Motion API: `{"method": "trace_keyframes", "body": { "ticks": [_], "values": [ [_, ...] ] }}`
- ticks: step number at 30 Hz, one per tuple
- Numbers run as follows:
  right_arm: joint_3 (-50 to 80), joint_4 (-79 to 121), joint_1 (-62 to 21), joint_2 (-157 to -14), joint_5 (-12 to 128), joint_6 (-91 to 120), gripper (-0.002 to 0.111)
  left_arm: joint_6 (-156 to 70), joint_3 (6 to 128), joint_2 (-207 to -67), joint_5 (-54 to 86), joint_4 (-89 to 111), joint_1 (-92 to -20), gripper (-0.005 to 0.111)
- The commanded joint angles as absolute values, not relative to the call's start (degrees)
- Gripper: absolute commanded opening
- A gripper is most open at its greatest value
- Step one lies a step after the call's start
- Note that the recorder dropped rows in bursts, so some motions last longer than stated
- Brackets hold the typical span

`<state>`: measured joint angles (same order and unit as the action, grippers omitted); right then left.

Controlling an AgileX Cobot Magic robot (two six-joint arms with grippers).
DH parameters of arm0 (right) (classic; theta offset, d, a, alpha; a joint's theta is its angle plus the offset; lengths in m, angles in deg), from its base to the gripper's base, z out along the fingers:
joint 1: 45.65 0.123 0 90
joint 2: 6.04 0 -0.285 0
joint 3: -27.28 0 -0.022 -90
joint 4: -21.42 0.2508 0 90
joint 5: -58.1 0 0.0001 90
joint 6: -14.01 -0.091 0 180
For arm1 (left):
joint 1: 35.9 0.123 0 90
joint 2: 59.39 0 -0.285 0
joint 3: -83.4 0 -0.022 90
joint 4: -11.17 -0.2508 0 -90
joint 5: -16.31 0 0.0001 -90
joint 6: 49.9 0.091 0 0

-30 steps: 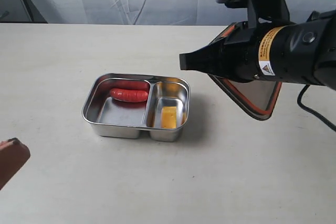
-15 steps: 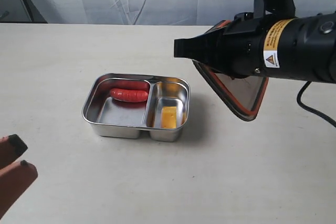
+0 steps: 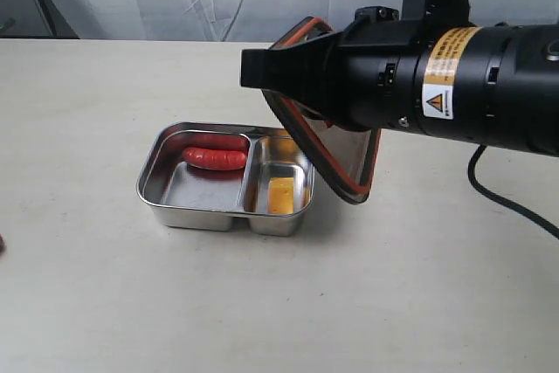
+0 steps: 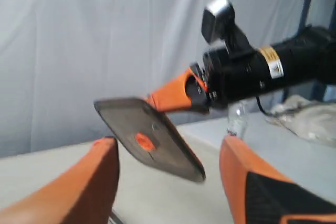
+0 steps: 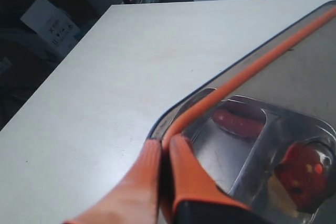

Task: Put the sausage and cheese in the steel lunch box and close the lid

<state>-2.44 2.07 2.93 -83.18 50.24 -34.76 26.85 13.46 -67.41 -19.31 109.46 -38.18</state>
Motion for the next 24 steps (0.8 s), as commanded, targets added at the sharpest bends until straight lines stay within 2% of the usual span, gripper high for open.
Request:
{"method": "trace_keyframes", "body": {
  "ticks": [1, 6, 9, 11, 12, 14, 19, 24],
  "values": [
    [-2.3, 2.3, 3.1, -82.6, 51.4, -34.0, -0.001, 26.2, 21.1, -67.2, -8.8, 111.1, -38.4, 0.053],
    [-2.3, 2.3, 3.1, -82.6, 51.4, -34.0, -0.001, 23.5, 28.7, -73.3, 0.3, 95.0, -38.4, 0.053],
    [-2.3, 2.7, 3.1, -82.6, 51.6, -34.0, -0.001, 21.8, 32.3, -82.8, 5.6, 87.5, -38.3, 0.053],
    [-2.3, 3.2, 3.1, -82.6, 53.0, -34.0, -0.001, 20.4, 33.3, -90.2, -4.8, 87.8, -38.3, 0.053],
    [-2.3, 4.0, 3.1, -82.6, 54.5, -34.0, -0.001, 18.9, 33.3, -95.0, -14.9, 88.6, -38.3, 0.052],
    [-2.3, 4.0, 3.1, -82.6, 57.2, -34.0, -0.001, 18.0, 33.3, -101.6, -23.3, 90.2, -38.3, 0.047],
    [-2.3, 4.2, 3.1, -82.6, 68.8, -34.1, -0.001, 22.4, 33.2, -108.6, -29.3, 105.7, -38.3, 0.044],
    [-2.2, 4.2, 3.1, -82.8, 74.8, -34.6, -0.001, 32.7, 33.3, -110.1, -34.1, 111.1, -38.3, 0.052]
  ]
}}
